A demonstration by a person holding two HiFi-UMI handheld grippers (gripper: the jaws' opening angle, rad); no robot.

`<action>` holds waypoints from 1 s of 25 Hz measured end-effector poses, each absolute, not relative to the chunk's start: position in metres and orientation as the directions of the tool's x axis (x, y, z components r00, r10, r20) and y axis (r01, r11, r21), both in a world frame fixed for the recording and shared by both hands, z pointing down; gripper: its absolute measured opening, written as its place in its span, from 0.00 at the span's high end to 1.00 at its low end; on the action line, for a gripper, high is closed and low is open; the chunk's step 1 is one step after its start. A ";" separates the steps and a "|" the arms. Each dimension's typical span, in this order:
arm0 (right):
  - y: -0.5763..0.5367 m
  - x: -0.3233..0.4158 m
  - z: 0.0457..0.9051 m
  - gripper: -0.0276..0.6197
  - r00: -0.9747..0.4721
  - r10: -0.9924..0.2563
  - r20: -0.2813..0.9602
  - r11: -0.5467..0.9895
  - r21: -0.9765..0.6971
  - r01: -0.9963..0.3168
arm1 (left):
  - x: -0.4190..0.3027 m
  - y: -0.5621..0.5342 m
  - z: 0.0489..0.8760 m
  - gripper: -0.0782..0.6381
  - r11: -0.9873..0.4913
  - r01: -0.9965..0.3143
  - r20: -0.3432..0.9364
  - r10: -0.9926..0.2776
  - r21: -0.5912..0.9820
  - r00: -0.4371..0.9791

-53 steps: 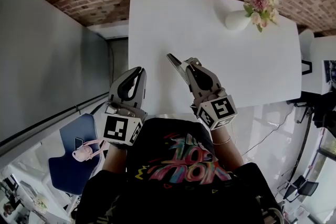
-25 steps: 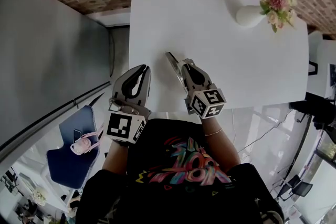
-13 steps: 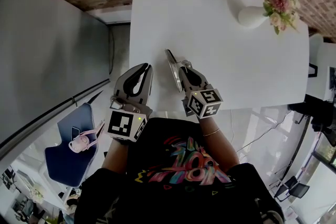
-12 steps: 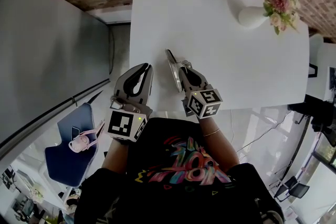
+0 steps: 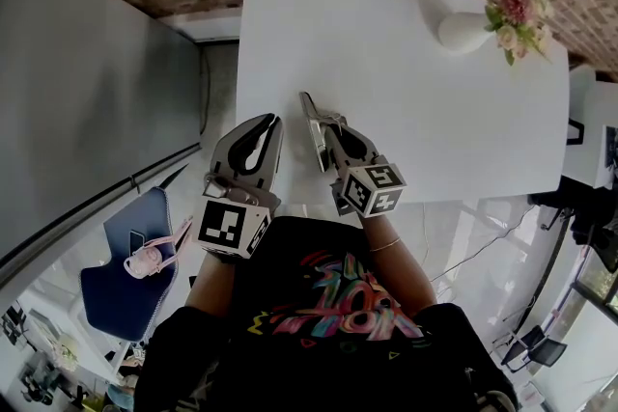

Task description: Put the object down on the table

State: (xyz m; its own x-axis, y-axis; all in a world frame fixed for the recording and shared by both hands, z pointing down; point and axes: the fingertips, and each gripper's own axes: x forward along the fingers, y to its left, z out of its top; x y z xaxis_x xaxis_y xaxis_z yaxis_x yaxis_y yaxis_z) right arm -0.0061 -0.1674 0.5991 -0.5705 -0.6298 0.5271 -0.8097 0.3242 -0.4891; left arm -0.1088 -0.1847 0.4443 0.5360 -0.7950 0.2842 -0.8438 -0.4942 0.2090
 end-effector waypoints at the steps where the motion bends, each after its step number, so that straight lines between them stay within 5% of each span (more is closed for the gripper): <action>1: -0.167 -0.006 0.600 0.88 -0.570 -0.630 0.528 0.322 -0.490 -0.810 | -0.108 -0.184 0.445 0.84 -0.495 -0.843 0.284 -0.794 0.210 0.537; 13: -0.172 -0.005 0.603 0.85 -0.578 -0.620 0.531 0.329 -0.493 -0.805 | -0.101 -0.188 0.450 0.84 -0.498 -0.840 0.291 -0.789 0.215 0.542; 25: -0.176 0.008 0.599 0.71 -0.567 -0.658 0.496 0.306 -0.512 -0.803 | -0.093 -0.190 0.450 0.84 -0.509 -0.834 0.292 -0.781 0.214 0.552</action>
State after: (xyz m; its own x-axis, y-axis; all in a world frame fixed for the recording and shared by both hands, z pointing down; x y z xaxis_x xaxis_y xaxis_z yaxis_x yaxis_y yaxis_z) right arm 0.0076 -0.1764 0.5991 -0.5671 -0.6579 0.4956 -0.8026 0.3062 -0.5119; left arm -0.0933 -0.1901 0.4500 0.5521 -0.7810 0.2919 -0.8336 -0.5093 0.2140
